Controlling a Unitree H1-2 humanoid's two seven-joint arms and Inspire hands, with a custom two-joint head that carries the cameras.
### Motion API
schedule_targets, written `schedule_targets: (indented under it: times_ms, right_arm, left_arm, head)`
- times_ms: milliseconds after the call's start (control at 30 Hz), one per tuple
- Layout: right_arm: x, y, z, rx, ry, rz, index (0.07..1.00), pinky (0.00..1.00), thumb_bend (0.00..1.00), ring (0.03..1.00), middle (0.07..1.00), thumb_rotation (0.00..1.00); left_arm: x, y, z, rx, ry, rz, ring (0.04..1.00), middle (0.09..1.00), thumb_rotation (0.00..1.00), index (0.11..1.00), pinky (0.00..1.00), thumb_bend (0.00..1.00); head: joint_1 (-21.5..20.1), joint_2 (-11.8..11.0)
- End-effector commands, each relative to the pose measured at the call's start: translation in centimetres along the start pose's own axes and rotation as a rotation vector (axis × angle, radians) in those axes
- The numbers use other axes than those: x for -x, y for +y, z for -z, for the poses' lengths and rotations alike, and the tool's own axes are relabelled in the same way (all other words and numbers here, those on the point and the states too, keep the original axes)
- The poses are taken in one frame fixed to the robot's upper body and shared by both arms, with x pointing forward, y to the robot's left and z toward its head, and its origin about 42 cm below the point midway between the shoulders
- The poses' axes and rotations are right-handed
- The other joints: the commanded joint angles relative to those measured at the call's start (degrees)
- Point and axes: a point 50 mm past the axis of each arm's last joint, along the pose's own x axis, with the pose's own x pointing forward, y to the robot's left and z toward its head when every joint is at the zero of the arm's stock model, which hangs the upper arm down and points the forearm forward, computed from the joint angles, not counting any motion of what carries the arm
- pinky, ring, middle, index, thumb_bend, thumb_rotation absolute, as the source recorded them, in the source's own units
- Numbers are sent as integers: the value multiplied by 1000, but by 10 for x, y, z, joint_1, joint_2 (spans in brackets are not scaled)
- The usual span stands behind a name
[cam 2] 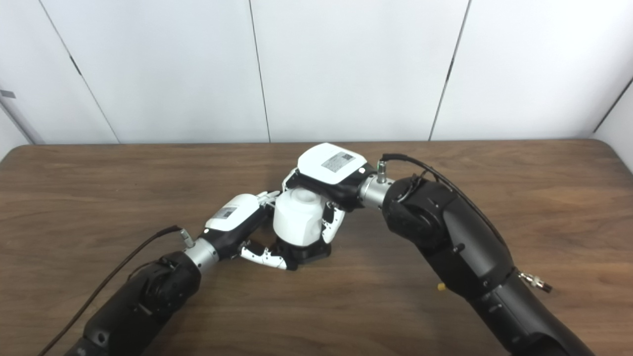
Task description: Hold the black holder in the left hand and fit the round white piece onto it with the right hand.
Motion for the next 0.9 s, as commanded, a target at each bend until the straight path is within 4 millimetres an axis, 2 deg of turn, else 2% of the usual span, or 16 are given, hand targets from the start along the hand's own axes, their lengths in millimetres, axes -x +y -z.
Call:
schedule_targets:
  times_ms: [0, 267, 500, 867]
  right_arm:
    - [-4, -35, -4, 24, -18, 107, 481, 716, 525, 758, 697, 145]
    - [-4, -36, -4, 25, -22, 129, 480, 701, 526, 746, 693, 143]
    - [-5, -35, -5, 28, -30, 120, 480, 734, 526, 753, 695, 145]
    - [-5, -35, -3, 144, -97, 103, 480, 753, 524, 755, 687, 147]
  left_arm:
    - [11, -32, 4, -27, 37, 158, 956, 889, 57, 483, 961, 524]
    - [10, -32, 4, -28, 40, 159, 955, 890, 57, 483, 955, 524]
    - [10, -32, 4, -28, 41, 159, 956, 889, 57, 483, 968, 524]
    - [9, -29, 3, -30, 40, 161, 957, 893, 57, 483, 972, 524]
  head:
    - [0, 0]
    - [1, 1]
    - [1, 1]
    - [2, 3]
